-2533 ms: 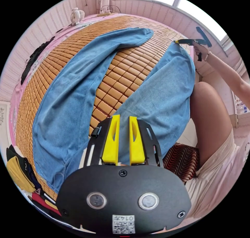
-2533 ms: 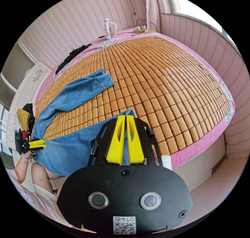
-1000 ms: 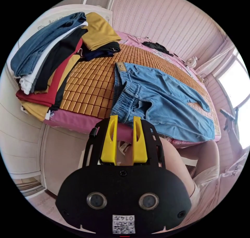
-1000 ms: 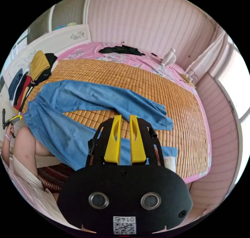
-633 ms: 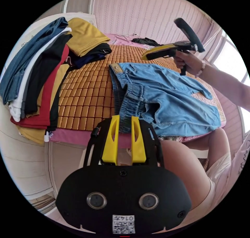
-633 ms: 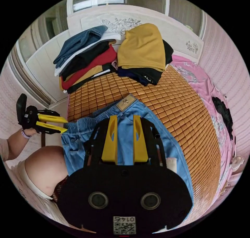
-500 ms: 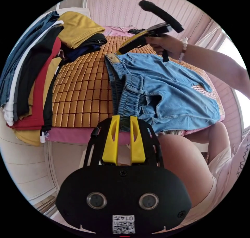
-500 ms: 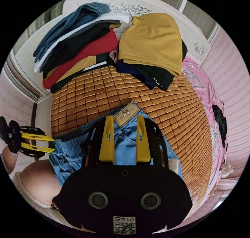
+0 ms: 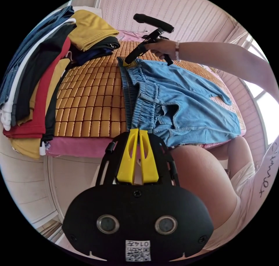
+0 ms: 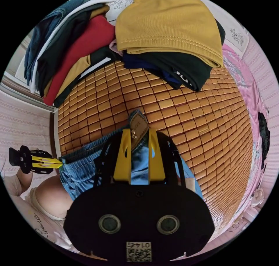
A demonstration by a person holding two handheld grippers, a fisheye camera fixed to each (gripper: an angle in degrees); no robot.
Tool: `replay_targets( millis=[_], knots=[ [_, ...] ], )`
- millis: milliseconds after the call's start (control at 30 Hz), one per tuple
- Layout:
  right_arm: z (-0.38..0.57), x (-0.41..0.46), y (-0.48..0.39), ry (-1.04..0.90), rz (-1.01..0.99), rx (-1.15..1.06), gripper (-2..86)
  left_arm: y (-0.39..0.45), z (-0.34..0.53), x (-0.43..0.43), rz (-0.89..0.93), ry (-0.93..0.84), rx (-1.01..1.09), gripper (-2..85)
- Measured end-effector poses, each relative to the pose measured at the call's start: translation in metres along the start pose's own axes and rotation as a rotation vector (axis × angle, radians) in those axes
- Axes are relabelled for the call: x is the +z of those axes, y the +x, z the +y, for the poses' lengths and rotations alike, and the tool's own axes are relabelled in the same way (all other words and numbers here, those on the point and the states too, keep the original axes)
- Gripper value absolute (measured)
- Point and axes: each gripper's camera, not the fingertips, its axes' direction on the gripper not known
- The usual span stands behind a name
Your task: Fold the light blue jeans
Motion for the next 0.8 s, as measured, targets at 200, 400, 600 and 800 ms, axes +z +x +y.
replay_targets(
  millis=[200,400,600,800],
  knots=[
    [0.002,-0.037,0.019,0.211,-0.085,0.124,10.9,-0.006,0.003,-0.016,-0.195,0.043,-0.048,-0.9],
    [0.097,-0.074,0.043,0.427,-0.168,0.254,10.0,-0.055,0.006,-0.011,-0.066,0.098,-0.299,-0.9],
    [0.354,-0.091,0.056,0.326,0.117,0.531,10.6,-0.007,0.003,-0.033,-0.092,0.164,-0.172,-0.9],
    [0.616,-0.136,0.081,0.299,0.257,1.142,10.3,0.093,-0.066,-0.007,-0.029,0.125,0.157,0.4]
  ],
)
